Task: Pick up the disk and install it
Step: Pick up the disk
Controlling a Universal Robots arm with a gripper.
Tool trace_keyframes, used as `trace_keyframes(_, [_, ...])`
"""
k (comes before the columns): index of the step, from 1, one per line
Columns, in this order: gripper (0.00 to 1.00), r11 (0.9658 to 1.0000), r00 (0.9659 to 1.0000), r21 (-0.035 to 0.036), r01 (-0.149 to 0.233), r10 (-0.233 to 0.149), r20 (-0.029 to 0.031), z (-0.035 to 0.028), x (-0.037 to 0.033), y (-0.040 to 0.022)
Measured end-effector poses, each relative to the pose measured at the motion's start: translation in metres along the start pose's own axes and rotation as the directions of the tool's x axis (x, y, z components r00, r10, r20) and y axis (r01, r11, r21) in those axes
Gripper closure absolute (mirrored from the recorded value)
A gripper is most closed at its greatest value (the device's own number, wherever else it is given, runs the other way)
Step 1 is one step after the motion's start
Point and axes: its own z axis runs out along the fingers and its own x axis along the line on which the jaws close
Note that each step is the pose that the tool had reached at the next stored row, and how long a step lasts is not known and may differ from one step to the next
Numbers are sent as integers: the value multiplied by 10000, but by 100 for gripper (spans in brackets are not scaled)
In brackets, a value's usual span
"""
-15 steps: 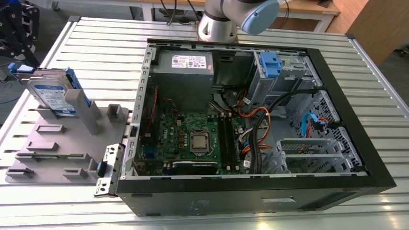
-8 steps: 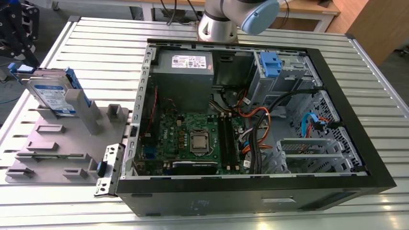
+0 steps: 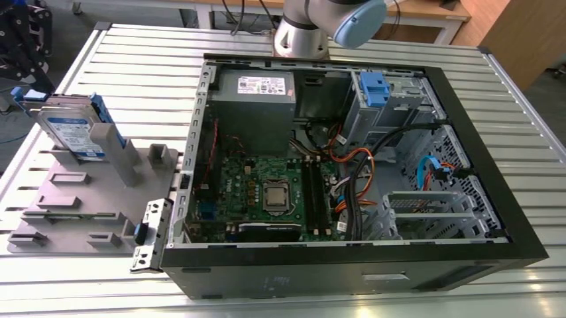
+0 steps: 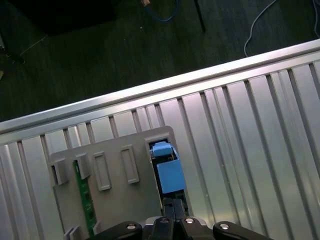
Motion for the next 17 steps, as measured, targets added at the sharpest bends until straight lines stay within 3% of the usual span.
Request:
trace_keyframes(3, [89,9999,9999,36,152,-152,3,7,0,0])
trace_keyframes(8, [89,9986,9989,213,476,-477,39,29,0,-2])
trace_keyframes(17, [89,9958,9960,209,895,-896,27,40,-4,-19])
